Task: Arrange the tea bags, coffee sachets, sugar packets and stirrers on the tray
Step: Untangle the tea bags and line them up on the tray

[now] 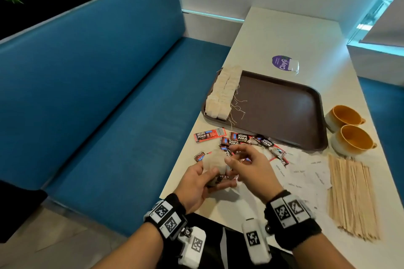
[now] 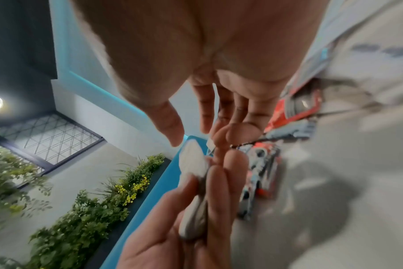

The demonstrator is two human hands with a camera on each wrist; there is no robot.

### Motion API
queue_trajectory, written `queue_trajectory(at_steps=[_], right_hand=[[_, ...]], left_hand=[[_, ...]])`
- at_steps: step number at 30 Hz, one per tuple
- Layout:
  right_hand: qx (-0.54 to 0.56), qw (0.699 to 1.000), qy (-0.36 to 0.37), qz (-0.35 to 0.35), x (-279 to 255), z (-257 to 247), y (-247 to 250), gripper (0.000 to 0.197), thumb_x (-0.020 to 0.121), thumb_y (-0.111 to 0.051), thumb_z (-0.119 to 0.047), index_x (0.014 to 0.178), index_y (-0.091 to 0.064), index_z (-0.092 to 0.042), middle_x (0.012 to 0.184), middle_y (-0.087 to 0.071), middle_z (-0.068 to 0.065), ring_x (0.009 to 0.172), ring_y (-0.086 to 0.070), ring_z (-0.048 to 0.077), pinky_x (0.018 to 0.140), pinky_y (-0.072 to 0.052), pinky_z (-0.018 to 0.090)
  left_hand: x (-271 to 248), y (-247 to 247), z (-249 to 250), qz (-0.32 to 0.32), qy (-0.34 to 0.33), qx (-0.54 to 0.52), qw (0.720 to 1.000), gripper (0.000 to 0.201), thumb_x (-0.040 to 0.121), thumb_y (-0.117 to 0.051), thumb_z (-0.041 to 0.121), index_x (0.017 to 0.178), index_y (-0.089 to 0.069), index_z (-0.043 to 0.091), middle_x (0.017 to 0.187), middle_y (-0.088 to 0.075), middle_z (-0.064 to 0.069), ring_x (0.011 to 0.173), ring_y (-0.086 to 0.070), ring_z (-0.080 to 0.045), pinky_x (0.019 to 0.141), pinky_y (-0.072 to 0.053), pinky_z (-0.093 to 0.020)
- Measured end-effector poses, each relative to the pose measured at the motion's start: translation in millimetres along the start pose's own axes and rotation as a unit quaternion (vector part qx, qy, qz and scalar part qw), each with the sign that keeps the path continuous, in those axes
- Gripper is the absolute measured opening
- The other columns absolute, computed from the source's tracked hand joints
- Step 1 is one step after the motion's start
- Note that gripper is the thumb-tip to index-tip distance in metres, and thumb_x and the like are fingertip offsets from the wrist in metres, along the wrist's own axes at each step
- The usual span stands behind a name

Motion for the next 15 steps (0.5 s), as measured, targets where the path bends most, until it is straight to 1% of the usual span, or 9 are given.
queue_trajectory(at_steps=[2,4,5,7,9,11,12,14,15], right_hand=[[0.052,0.998,-0.021,-0.009,-11,8,-5,0.027,0.092,-0.072,-0.007,0.117,-0.065,-0.009,0.088,-0.061,0.013,0.049,-0.060,0.008,0.044,-0.046,0.019],[0.065,0.998,-0.021,-0.013,-16,11,-5,0.024,0.093,-0.072,-0.012,0.116,-0.068,-0.011,0.085,-0.063,0.014,0.047,-0.058,0.010,0.044,-0.045,0.021],[0.054,0.998,-0.014,-0.008,-16,12,-4,0.021,0.092,-0.074,-0.016,0.112,-0.071,-0.013,0.086,-0.066,0.015,0.049,-0.058,0.011,0.045,-0.045,0.022],[0.030,1.000,0.000,0.003,-14,12,1,0.012,0.092,-0.075,-0.019,0.103,-0.074,-0.014,0.083,-0.071,0.013,0.052,-0.058,0.013,0.048,-0.046,0.026],[0.026,1.000,0.000,-0.005,-11,12,2,0.007,0.092,-0.074,-0.017,0.096,-0.075,-0.011,0.077,-0.071,0.010,0.055,-0.061,0.016,0.049,-0.048,0.028],[0.038,0.999,-0.006,-0.012,-6,9,5,0.008,0.093,-0.072,-0.011,0.097,-0.074,-0.005,0.079,-0.071,0.016,0.058,-0.064,0.020,0.049,-0.053,0.028],[0.047,0.999,-0.009,-0.009,-3,5,8,0.009,0.094,-0.070,-0.009,0.098,-0.073,-0.002,0.081,-0.071,0.019,0.060,-0.066,0.024,0.050,-0.056,0.028],[0.060,0.998,-0.009,0.015,9,-5,18,0.008,0.096,-0.067,-0.009,0.099,-0.070,-0.002,0.086,-0.072,0.023,0.066,-0.071,0.032,0.056,-0.061,0.033],[0.065,0.997,-0.002,0.032,18,-11,25,0.008,0.097,-0.066,-0.010,0.099,-0.069,-0.003,0.087,-0.073,0.022,0.070,-0.073,0.033,0.061,-0.063,0.035]], left_hand=[[-1,0,1,0.004,-0.004,0.016,1.000,0.033,0.099,-0.056,0.004,0.132,-0.060,0.002,0.116,-0.071,-0.028,0.086,-0.075,-0.037,0.082,-0.063,-0.041],[-2,0,0,0.010,-0.003,0.034,0.999,0.035,0.095,-0.063,0.005,0.129,-0.062,0.002,0.113,-0.071,-0.030,0.080,-0.075,-0.036,0.078,-0.064,-0.042],[-3,0,0,0.011,0.001,0.042,0.999,0.036,0.093,-0.065,0.006,0.128,-0.062,0.002,0.110,-0.071,-0.030,0.078,-0.075,-0.037,0.076,-0.064,-0.040],[-3,1,-1,0.015,0.006,0.056,0.998,0.035,0.090,-0.067,0.008,0.124,-0.062,0.001,0.104,-0.072,-0.030,0.074,-0.076,-0.037,0.067,-0.065,-0.034],[-3,2,-1,0.017,0.001,0.064,0.998,0.034,0.089,-0.068,0.010,0.122,-0.062,0.001,0.104,-0.073,-0.029,0.071,-0.076,-0.034,0.061,-0.063,-0.030],[-2,1,0,0.013,-0.011,0.065,0.998,0.034,0.092,-0.067,0.012,0.123,-0.061,0.001,0.109,-0.072,-0.030,0.073,-0.076,-0.034,0.060,-0.062,-0.028],[-1,1,1,0.011,-0.016,0.063,0.998,0.033,0.095,-0.064,0.011,0.125,-0.059,-0.002,0.110,-0.072,-0.029,0.075,-0.076,-0.035,0.061,-0.062,-0.028],[0,2,2,0.007,-0.018,0.050,0.999,0.033,0.096,-0.058,0.002,0.128,-0.053,-0.007,0.112,-0.070,-0.030,0.082,-0.075,-0.041,0.064,-0.062,-0.029],[0,2,3,0.004,-0.019,0.043,0.999,0.039,0.090,-0.054,-0.003,0.128,-0.051,-0.008,0.112,-0.069,-0.032,0.086,-0.074,-0.045,0.065,-0.062,-0.030]])
Point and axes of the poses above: each hand's wrist, its own x-axis towards the middle knuckle, its own y-axis out of the back of the hand, z = x × y, the point moved 9 cm from there along x, towards the middle knuckle
